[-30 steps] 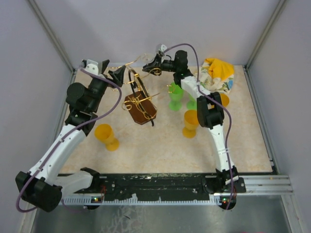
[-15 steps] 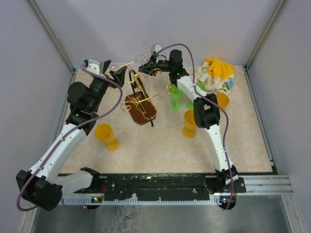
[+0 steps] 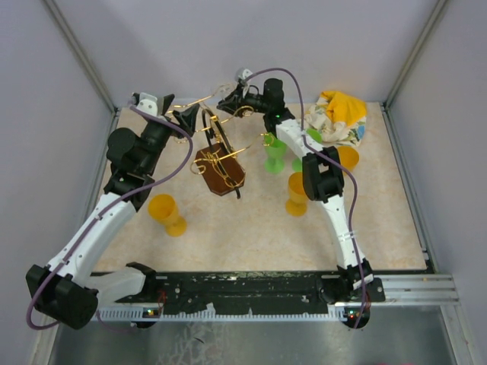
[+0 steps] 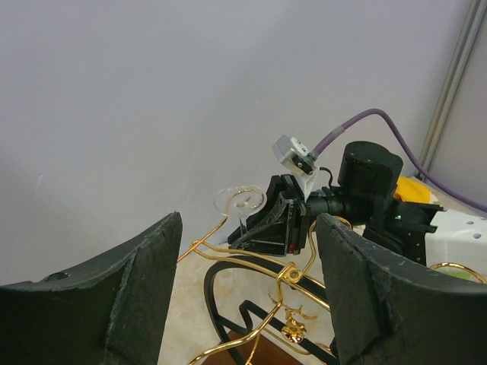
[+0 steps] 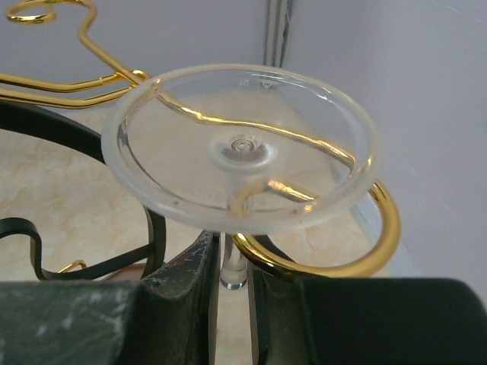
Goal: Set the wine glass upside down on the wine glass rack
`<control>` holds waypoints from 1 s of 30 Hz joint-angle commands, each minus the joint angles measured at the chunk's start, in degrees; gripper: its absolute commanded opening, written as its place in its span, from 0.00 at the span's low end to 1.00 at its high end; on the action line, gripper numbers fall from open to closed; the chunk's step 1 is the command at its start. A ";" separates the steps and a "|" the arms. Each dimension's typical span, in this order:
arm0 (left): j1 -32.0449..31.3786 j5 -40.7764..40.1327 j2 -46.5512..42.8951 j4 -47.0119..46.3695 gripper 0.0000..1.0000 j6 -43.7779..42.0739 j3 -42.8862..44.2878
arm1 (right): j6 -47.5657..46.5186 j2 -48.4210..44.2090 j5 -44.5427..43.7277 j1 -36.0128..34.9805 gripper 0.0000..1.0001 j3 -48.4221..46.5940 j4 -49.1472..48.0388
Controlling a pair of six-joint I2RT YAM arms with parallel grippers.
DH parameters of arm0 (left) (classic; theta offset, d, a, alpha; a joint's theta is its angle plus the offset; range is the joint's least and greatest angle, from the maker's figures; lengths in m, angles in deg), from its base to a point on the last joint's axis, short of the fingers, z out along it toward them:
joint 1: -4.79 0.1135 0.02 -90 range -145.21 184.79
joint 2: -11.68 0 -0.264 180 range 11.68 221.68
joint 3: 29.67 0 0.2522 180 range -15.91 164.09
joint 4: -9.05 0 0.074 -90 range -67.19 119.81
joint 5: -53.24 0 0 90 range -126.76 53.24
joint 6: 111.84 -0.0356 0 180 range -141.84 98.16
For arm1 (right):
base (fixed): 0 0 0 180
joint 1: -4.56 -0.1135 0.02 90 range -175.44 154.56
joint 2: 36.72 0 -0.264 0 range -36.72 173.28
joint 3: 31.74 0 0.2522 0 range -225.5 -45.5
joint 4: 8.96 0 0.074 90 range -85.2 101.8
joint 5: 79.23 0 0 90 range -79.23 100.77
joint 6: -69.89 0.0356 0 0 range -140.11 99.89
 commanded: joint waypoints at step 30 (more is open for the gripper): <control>0.10 0.82 0.35 -0.90 0.77 0.45 1.13 | -5.48 -13.41 -19.51 1.05 0.00 15.54 -6.00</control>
